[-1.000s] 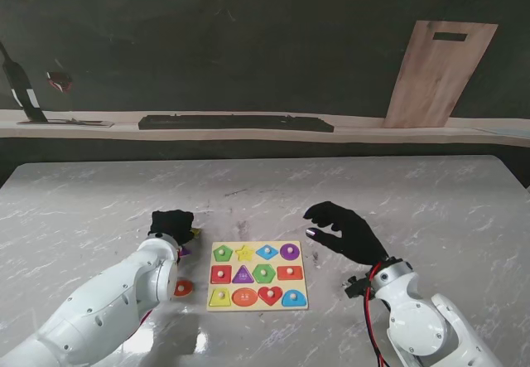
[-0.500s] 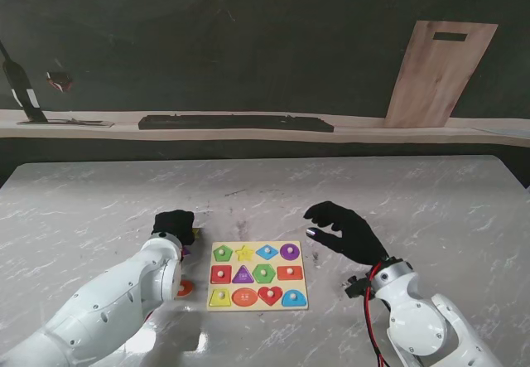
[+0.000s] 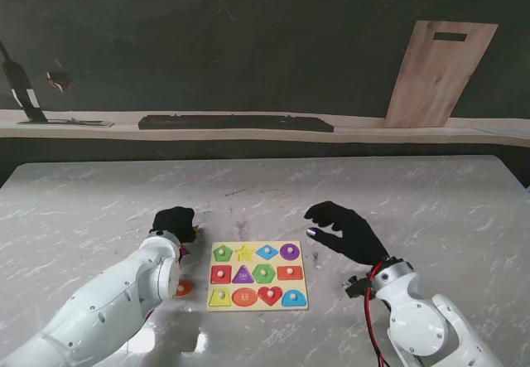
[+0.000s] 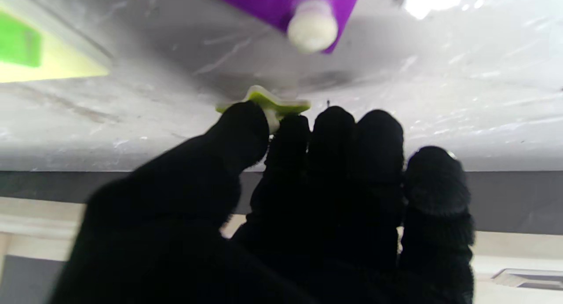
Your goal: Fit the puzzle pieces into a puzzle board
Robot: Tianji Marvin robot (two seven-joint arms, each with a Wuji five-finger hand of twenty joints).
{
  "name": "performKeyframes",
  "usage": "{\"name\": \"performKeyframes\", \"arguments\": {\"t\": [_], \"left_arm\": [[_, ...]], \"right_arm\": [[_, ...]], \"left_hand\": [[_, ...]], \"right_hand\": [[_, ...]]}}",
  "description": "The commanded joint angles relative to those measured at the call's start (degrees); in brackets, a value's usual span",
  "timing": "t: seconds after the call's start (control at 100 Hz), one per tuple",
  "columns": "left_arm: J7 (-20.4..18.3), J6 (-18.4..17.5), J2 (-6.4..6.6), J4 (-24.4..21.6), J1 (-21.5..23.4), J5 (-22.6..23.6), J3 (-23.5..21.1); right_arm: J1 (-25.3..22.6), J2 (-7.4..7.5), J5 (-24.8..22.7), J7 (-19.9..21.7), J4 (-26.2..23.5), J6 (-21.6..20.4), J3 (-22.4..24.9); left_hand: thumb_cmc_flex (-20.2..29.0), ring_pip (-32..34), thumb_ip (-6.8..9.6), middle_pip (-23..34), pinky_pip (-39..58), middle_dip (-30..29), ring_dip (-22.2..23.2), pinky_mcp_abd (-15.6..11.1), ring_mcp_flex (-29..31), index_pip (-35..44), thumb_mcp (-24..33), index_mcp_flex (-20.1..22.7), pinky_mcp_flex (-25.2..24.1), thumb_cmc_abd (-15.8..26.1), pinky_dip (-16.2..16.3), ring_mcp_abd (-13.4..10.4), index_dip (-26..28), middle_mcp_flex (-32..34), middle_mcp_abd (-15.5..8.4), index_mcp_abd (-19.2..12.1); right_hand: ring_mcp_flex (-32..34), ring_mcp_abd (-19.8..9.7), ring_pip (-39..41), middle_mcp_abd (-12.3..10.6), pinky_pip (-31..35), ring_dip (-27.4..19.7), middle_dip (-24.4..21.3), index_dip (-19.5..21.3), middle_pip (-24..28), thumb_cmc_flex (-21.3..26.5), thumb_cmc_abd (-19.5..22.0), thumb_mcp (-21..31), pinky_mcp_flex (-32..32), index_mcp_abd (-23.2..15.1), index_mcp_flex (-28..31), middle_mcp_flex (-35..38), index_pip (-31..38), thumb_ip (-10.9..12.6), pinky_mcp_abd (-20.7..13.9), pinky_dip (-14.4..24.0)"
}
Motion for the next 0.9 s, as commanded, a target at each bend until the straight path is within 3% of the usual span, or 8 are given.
{"name": "performKeyframes", "arguments": {"t": [0.0,0.35,0.55,0.89], "left_arm": [[-0.6,-1.0,0.57,-2.1,0.2,0.8,-0.4],[-5.5,-6.6,1.79,-8.8,1.2,2.5,-0.3],[-7.1,-5.0,1.45,-11.7,1.4,1.2,2.1],[-7.1,-4.3,0.58,-11.8,-0.2,-0.5,6.7]], "right_arm": [[-0.4,-0.14,-0.1,0.0,-0.2,-0.2,-0.1],[-0.6,-0.13,-0.1,0.0,-0.4,-0.4,-0.1],[-0.7,-0.15,-0.2,-0.1,-0.5,-0.7,0.1],[-0.9,-0.14,0.0,0.0,-0.7,-0.7,0.2]], "left_hand": [[0.2,2.6,1.77,1.9,2.6,1.1,-0.5,3.7,1.9,3.2,3.9,1.6,0.1,-0.8,-0.8,-3.7,1.4,0.8,3.6,-2.0],[-0.2,3.5,2.41,2.5,3.7,1.7,-0.2,4.0,2.3,3.3,4.3,1.9,0.3,-1.0,-0.5,-3.5,2.2,1.3,3.6,-1.7],[-0.9,6.4,2.78,4.5,7.1,2.5,0.3,4.1,4.3,3.6,5.5,2.2,2.9,-1.4,0.2,-3.5,2.9,2.2,3.9,-0.6],[-0.9,7.2,3.18,5.1,7.8,3.1,0.5,4.3,4.3,3.9,5.9,1.9,2.6,-1.4,0.5,-3.3,3.7,2.2,4.1,-0.3]], "right_hand": [[0.1,-1.3,0.8,-1.3,0.9,0.3,0.6,0.4,0.4,1.8,1.4,-1.3,-0.7,-0.9,1.4,1.1,1.0,0.8,-0.7,0.6],[0.1,-1.3,0.8,-1.2,0.9,0.3,0.6,0.4,0.4,1.8,1.4,-1.3,-0.7,-0.9,1.5,1.2,1.0,0.8,-0.7,0.6],[0.1,-1.3,0.8,-1.2,0.9,0.3,0.6,0.4,0.4,1.8,1.4,-1.3,-0.7,-0.9,1.5,1.2,1.0,0.8,-0.8,0.6],[0.1,-1.3,0.7,-1.2,0.9,0.3,0.6,0.4,0.4,1.8,1.4,-1.3,-0.7,-0.8,1.5,1.2,1.0,0.8,-0.8,0.6]]}}
